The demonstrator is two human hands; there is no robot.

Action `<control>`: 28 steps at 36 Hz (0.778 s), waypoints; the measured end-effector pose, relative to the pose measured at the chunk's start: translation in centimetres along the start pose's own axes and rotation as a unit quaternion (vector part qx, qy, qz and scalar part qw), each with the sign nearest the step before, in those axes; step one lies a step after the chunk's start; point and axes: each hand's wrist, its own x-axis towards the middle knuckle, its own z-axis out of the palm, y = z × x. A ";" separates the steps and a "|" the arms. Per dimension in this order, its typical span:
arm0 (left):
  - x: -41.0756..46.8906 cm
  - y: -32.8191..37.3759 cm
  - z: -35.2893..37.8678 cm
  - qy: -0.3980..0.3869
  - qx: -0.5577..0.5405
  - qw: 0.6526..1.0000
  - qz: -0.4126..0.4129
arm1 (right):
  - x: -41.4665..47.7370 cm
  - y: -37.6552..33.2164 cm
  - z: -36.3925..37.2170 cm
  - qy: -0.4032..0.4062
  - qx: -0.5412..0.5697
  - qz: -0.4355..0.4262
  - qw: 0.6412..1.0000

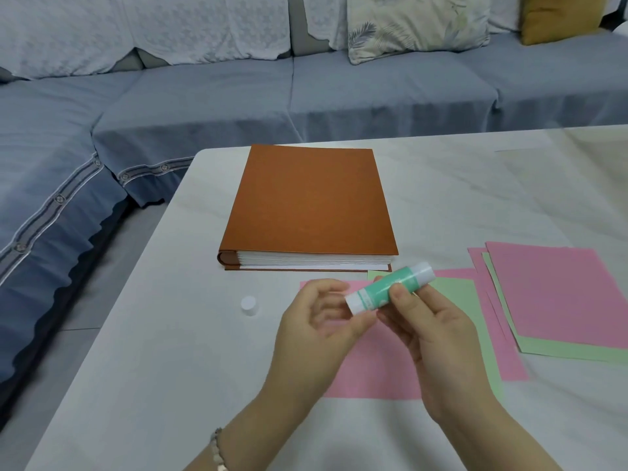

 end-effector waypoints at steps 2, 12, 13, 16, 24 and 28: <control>0.0 1.0 0.3 -0.045 -0.086 0.983 -0.156 | 0.0 -0.4 -0.1 -0.006 -0.038 -0.031 0.999; 0.4 -0.4 -0.6 0.000 0.052 0.992 0.113 | -0.2 -0.4 0.0 -0.021 -0.005 -0.015 1.000; 0.3 -0.9 -0.8 -0.004 0.140 0.967 0.213 | -0.2 -0.3 0.1 -0.020 0.005 -0.007 1.000; -0.5 -1.2 -0.7 -0.057 0.147 0.965 0.208 | -0.1 -0.2 0.2 -0.023 0.009 -0.005 1.000; 0.1 1.0 -0.1 -0.077 -0.154 0.966 -0.194 | -0.3 -0.6 0.1 -0.037 -0.081 -0.078 0.993; 0.0 0.3 -0.3 -0.039 -0.118 0.988 -0.094 | -0.2 -0.2 0.0 -0.016 -0.066 -0.069 0.995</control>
